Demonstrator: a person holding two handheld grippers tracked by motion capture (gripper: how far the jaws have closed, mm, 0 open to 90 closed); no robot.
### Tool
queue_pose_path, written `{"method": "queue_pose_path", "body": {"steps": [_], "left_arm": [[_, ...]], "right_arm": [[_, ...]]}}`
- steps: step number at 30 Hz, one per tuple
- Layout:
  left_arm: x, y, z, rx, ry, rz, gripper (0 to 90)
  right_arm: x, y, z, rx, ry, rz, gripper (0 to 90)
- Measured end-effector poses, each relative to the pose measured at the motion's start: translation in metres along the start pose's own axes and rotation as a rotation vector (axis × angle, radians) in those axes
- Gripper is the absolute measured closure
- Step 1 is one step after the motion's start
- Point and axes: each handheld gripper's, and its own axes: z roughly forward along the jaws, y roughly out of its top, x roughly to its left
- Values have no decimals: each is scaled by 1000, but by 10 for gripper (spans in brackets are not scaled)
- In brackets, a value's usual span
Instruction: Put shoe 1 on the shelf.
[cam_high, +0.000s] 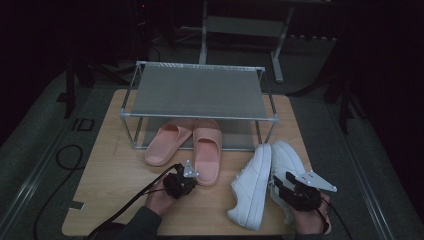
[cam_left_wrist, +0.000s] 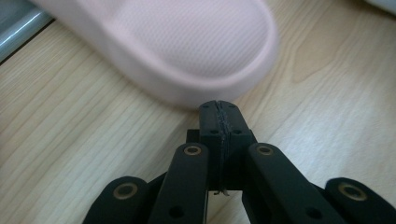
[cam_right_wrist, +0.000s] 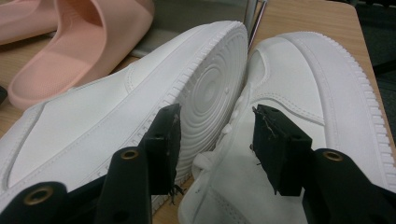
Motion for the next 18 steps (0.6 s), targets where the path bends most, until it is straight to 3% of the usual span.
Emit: {"method": "queue_pose_path", "body": {"steps": [9, 18], "left_arm": [[-9, 3, 3, -3, -36, 33, 893], [-17, 17, 14, -18, -63, 59, 894]], "right_arm": [[0, 0, 0, 1, -1, 0, 511], [0, 0, 0, 0, -1, 0, 511]]}}
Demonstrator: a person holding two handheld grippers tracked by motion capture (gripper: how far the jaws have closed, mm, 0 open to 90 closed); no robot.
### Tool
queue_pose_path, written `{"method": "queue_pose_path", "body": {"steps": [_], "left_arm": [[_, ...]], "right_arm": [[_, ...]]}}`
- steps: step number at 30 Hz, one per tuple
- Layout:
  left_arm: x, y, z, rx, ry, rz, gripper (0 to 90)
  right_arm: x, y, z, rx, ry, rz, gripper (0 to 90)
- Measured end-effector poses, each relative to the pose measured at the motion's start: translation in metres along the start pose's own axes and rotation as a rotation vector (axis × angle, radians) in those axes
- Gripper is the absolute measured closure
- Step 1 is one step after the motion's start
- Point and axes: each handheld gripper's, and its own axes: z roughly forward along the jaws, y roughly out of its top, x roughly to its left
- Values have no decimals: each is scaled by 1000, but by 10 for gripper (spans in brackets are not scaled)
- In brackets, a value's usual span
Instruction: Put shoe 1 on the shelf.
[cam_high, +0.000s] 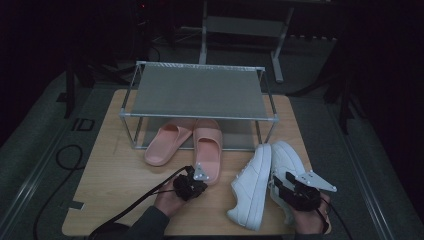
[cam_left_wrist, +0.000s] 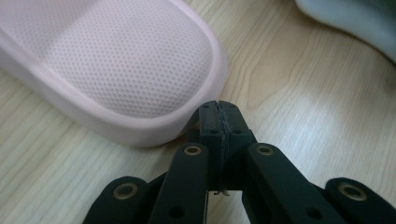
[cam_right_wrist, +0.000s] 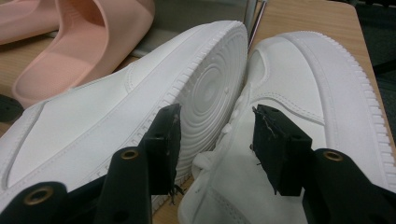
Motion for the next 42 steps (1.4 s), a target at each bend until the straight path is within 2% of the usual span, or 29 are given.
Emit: {"method": "queue_pose_path", "body": {"steps": [9, 14, 17, 22, 39, 42], "left_arm": [[5, 12, 5, -26, 2, -21, 894], [4, 18, 6, -42, -11, -26, 892], [-1, 19, 8, -39, -31, -5, 890], [-4, 17, 15, -9, -37, 8, 889], [3, 27, 26, -28, -22, -19, 891], [2, 27, 26, -30, -24, -14, 885]], "right_arm": [[-1, 0, -1, -1, 0, 3, 511], [0, 0, 0, 1, -1, 1, 511], [-1, -1, 0, 0, 0, 2, 511], [-1, -1, -1, 0, 0, 2, 511], [-2, -1, -1, -2, -1, 2, 511], [-1, -1, -1, -2, 0, 1, 511]]}}
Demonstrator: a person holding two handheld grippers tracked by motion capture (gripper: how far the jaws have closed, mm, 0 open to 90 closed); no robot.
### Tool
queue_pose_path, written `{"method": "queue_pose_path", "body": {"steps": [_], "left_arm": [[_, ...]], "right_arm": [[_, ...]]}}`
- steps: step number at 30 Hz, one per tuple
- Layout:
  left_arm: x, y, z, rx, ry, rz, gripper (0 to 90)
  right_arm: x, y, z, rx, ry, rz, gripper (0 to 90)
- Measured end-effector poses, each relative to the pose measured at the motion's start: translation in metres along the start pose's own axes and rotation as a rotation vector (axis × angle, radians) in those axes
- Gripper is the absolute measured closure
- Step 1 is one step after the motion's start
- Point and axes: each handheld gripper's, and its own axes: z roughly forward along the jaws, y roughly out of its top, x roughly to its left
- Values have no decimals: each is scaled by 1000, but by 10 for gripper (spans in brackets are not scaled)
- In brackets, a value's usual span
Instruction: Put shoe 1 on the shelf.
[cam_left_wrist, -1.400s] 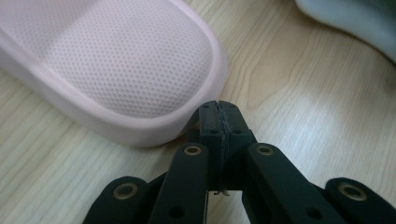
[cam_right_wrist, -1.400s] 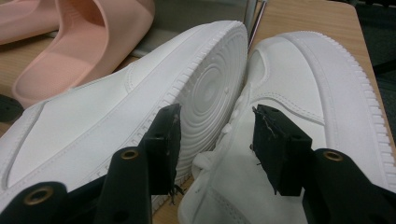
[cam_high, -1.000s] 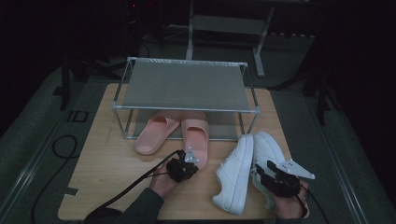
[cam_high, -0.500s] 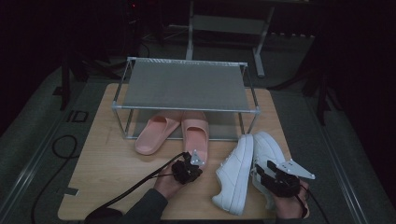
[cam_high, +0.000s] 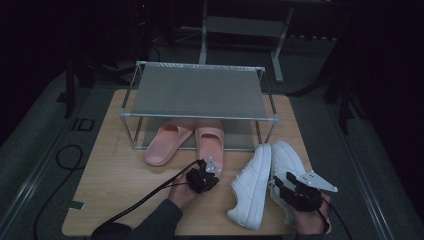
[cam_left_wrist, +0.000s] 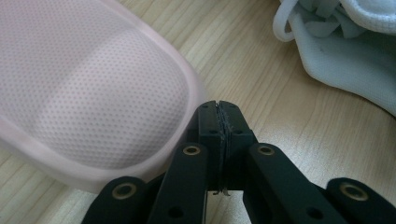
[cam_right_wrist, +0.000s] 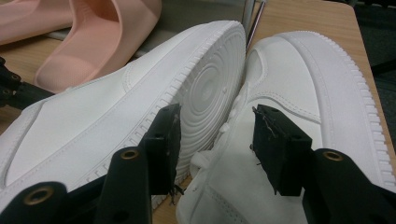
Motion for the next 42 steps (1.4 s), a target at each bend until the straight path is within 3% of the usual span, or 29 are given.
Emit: {"method": "queue_pose_path", "body": {"steps": [4, 9, 10, 20, 27, 42], "left_arm": [[-3, -2, 2, 17, -12, 27, 882], [-3, -2, 3, 15, -8, 30, 881], [-2, -2, 3, 12, 6, 26, 882], [8, 1, 6, -9, -17, -2, 887], [20, 10, 2, -57, -19, -30, 887], [39, 22, 7, -90, 29, -58, 888]], "right_arm": [[0, 0, 0, -1, 1, 0, 511], [0, 0, -1, -3, 0, -1, 511], [0, 0, -1, -4, 0, -1, 511], [1, 0, 0, -2, 2, -1, 511], [1, 0, 0, -3, 3, -2, 511], [0, 0, 0, -2, 2, -1, 511]]}}
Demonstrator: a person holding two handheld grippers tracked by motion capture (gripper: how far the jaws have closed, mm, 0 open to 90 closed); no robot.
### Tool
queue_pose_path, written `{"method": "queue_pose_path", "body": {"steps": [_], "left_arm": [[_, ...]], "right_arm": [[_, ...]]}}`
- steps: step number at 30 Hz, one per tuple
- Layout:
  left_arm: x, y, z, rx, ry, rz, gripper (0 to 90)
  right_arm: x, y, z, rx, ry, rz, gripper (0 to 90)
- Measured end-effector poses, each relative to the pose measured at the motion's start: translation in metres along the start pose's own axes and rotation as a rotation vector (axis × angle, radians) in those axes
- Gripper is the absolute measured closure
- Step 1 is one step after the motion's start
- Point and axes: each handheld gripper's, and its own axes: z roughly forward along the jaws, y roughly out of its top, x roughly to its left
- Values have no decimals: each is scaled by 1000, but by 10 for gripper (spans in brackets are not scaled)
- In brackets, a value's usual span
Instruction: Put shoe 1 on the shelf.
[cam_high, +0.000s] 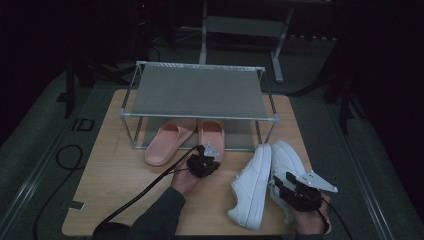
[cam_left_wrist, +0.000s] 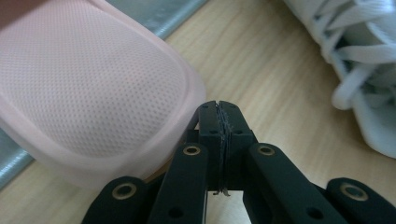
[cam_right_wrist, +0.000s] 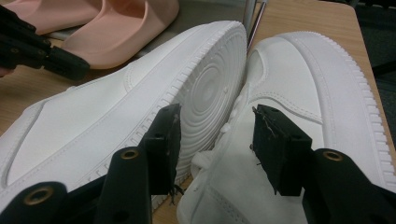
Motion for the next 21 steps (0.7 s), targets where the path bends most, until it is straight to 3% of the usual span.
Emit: {"method": "queue_pose_path", "body": {"steps": [21], "left_arm": [[36, 13, 14, -24, 58, -52, 892]], "right_arm": [[-1, 0, 0, -1, 1, 1, 511]]}}
